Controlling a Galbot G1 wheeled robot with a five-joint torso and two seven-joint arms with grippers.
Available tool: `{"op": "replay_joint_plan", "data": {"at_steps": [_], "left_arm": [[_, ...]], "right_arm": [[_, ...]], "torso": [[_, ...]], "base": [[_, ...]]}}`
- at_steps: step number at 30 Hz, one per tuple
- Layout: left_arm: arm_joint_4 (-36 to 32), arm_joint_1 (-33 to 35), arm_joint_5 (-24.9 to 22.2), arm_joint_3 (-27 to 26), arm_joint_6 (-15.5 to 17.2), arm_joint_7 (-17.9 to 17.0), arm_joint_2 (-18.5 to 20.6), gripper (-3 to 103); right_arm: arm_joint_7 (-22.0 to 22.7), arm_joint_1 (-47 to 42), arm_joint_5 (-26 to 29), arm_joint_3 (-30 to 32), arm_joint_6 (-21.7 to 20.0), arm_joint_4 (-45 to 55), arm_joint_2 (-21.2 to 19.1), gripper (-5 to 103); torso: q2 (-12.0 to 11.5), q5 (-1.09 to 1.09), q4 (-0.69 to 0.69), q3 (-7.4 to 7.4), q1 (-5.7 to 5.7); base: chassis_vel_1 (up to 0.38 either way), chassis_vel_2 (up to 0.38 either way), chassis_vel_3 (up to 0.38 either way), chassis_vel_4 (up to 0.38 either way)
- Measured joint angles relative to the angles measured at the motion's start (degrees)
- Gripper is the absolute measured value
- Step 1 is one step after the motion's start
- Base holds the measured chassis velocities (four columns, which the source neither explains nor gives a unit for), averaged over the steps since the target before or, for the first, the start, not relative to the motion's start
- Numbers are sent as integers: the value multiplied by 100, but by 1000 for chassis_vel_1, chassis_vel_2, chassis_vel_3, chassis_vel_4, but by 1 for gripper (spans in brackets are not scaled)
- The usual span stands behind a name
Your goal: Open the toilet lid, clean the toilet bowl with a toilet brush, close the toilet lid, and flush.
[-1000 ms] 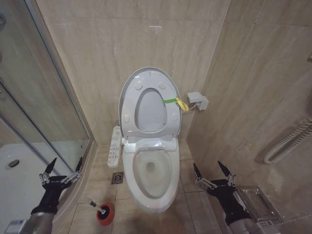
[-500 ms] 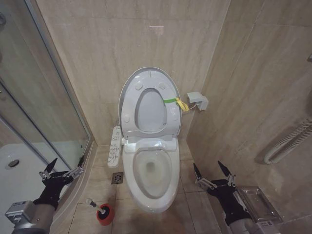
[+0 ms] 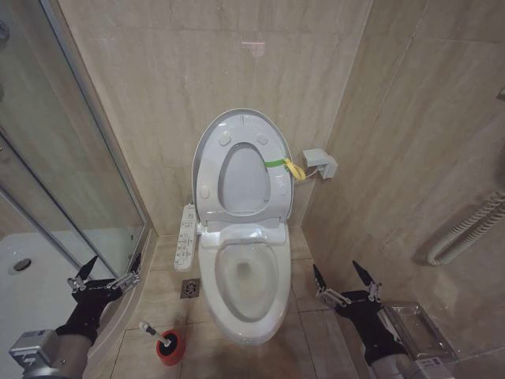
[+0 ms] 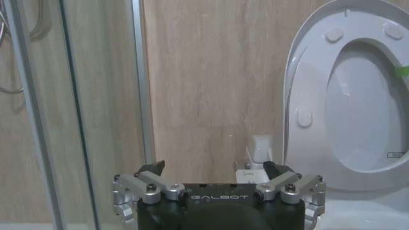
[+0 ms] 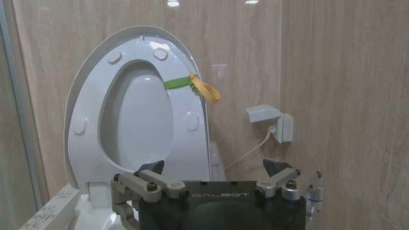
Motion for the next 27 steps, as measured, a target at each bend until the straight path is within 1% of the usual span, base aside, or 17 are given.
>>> {"op": "replay_joint_plan", "data": {"at_steps": [2,6,8,12,15,19,21,24,27], "left_arm": [[24,24,116,43,-69,16,-54,100],[60,52,183,66,-145,20,-109,100],[81,78,277,32,-192,9,-218,100],[97,99,316,1,-218,-53,-322,100],[169,212,351,-50,-355,-104,-510,100],[229,314,373,-33,-445,-109,-609,100],[270,424,472,116,-534,-110,-683,100],[217,514,555,255,-544,-137,-760,100],[-63,752,742,467,-504,-226,-919,100]], "right_arm": [[0,0,0,0,0,0,0,100],[0,0,0,0,0,0,0,100],[0,0,0,0,0,0,0,100],[0,0,0,0,0,0,0,100],[0,0,0,0,0,0,0,100],[0,0,0,0,0,0,0,100],[0,0,0,0,0,0,0,100],[0,0,0,0,0,0,0,100],[0,0,0,0,0,0,0,100]], "torso": [[0,0,0,0,0],[0,0,0,0,0],[0,0,0,0,0],[0,0,0,0,0],[0,0,0,0,0],[0,1,0,0,0],[0,0,0,0,0],[0,0,0,0,0],[0,1,0,0,0]], "base": [[0,0,0,0],[0,0,0,0],[0,0,0,0],[0,0,0,0],[0,0,0,0],[0,0,0,0],[0,0,0,0],[0,0,0,0],[0,0,0,0]]}}
